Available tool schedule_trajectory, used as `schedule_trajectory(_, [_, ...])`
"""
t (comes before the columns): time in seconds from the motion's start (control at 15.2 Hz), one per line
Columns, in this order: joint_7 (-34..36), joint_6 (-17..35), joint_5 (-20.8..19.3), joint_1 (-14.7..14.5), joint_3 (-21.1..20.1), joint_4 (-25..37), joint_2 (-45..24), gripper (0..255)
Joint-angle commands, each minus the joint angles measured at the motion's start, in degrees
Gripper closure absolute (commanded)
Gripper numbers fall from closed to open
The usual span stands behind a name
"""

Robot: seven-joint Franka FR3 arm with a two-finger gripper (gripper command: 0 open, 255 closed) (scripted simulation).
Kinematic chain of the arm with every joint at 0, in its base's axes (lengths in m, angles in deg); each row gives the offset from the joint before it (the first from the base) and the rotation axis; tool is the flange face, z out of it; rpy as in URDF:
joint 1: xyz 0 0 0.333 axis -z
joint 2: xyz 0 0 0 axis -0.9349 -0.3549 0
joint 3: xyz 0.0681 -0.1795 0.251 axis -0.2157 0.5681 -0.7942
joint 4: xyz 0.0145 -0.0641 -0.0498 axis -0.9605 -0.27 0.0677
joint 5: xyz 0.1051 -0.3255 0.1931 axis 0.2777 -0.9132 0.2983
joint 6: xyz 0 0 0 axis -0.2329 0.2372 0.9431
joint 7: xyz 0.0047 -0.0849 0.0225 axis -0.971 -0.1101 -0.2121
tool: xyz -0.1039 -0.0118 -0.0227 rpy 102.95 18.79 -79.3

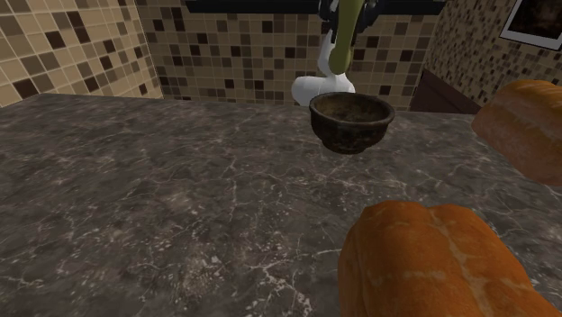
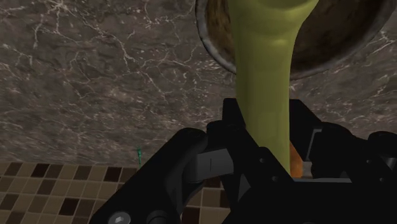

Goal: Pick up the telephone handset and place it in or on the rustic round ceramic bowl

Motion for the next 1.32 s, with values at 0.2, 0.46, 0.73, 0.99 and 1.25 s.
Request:
schedule_trajectory(0.2, [0.0,3.2,0.4,-0.5,-0.1,-5.3,2.1,255])
schedule_trajectory(0.46, [0.1,5.8,0.7,-0.8,-0.4,-9.2,3.4,255])
schedule_trajectory(0.73, [0.1,6.5,0.8,-0.9,-0.4,-10.2,3.7,255])
schedule_trajectory(0.99, [0.1,6.5,0.8,-0.9,-0.4,-10.2,3.7,255])
schedule_trajectory(1.25, [0.1,6.5,0.8,-0.9,-0.4,-10.1,3.7,0])
